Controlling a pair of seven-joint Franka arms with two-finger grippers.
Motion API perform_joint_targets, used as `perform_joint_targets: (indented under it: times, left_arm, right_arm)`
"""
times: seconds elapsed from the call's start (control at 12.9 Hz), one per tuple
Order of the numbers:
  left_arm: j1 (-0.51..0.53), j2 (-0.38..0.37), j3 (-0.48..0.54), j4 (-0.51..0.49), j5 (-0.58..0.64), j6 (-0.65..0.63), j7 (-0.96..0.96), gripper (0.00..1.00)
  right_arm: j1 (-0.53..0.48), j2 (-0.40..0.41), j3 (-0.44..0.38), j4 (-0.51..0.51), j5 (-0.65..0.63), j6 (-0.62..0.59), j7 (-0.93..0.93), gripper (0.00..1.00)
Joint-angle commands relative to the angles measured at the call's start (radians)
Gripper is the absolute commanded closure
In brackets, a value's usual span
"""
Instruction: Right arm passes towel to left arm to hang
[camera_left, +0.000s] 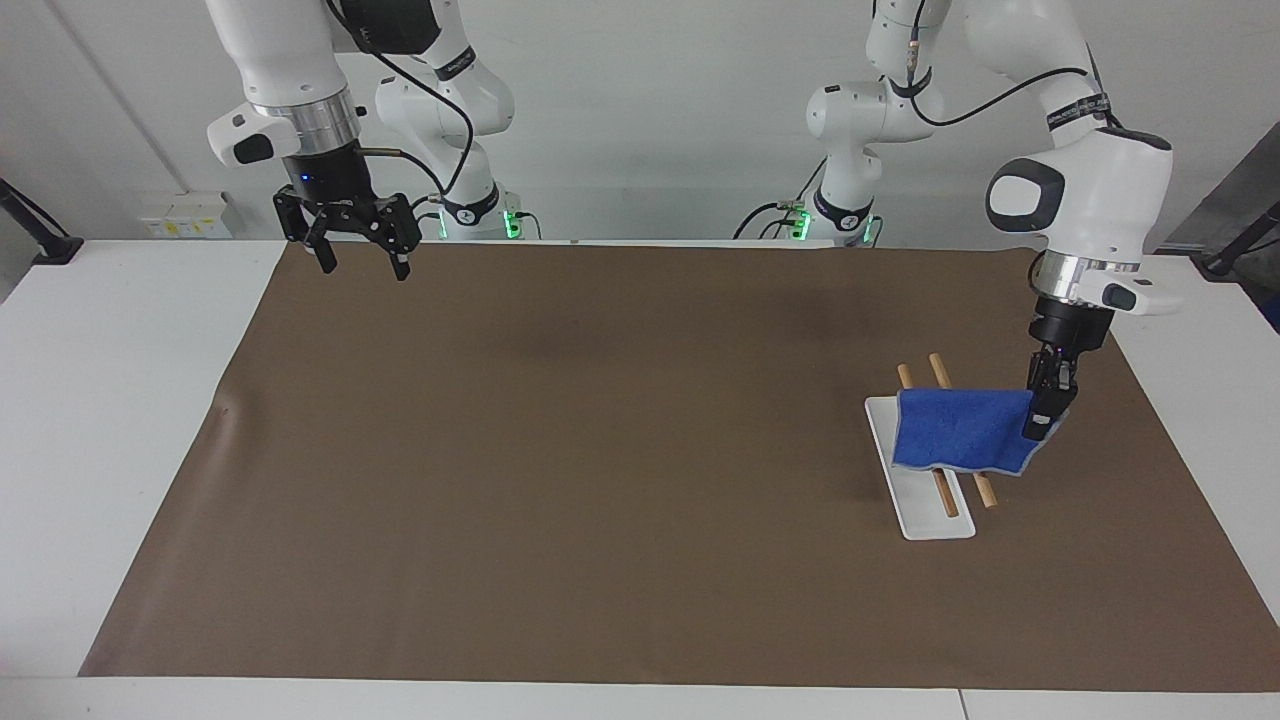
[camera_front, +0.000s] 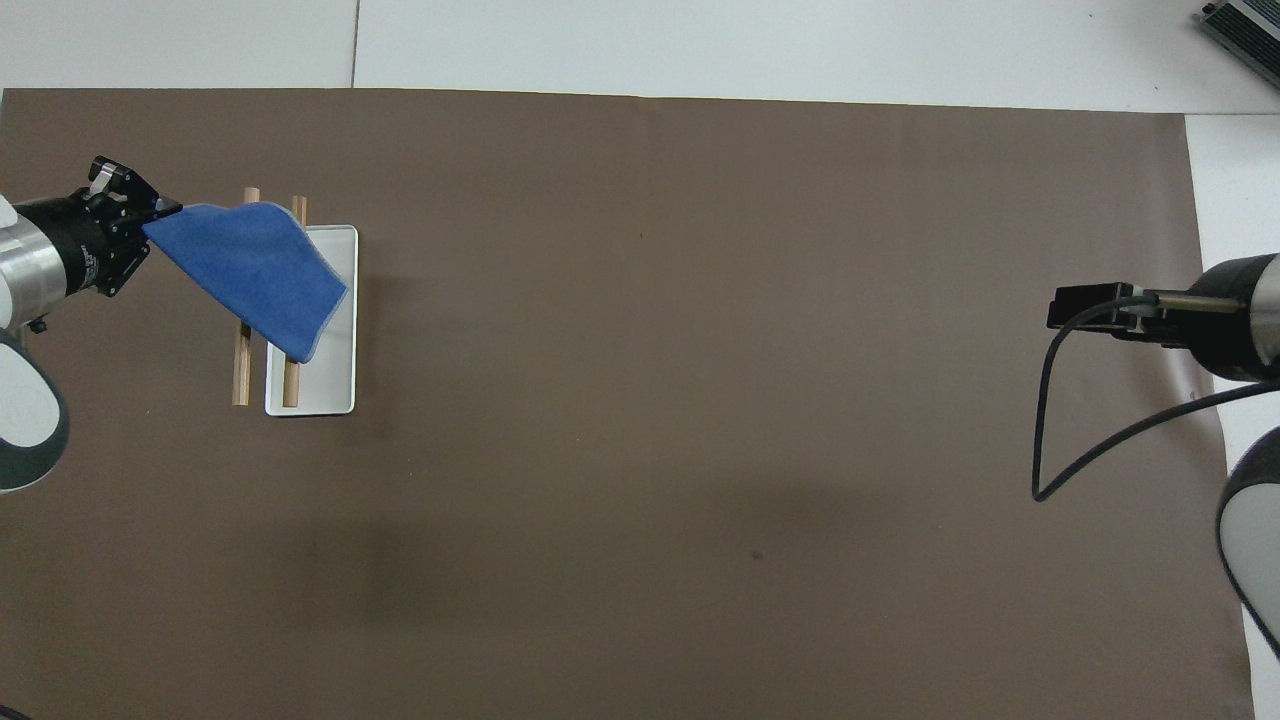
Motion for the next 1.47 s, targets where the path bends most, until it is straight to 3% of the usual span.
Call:
perform_joint_targets:
  times: [0.0,0.31,0.39,0.62,0.93,1.39]
  left_arm:
    - [0.006,0.014,0.000,0.001,-0.019,0.000,0.064,1.00]
    - [0.016,0.008,0.029,-0.056,-0.019,0.003,0.064,1.00]
    - [0.022,0.008,0.031,-0.071,-0.019,0.004,0.065,1.00]
    - [0.030,0.005,0.051,-0.119,-0.019,0.005,0.059,1.00]
    - [0.030,-0.049,0.066,-0.234,-0.019,0.005,0.056,1.00]
    - [0.017,-0.075,0.060,-0.289,-0.019,0.007,0.042,1.00]
  right_arm:
    - [0.009,0.056,-0.020,0.079,-0.061,-0.042,-0.016,0.00]
    - [-0.025,0.177,-0.011,0.255,-0.060,-0.140,-0.016,0.00]
    - [-0.040,0.184,0.004,0.260,-0.046,-0.141,-0.016,0.00]
    - [-0.092,0.167,0.069,0.241,-0.037,-0.175,-0.016,0.00]
    - [-0.086,0.109,0.069,0.161,-0.034,-0.227,-0.016,0.00]
    - [-0.057,0.080,0.046,0.113,-0.015,-0.223,-0.070,0.00]
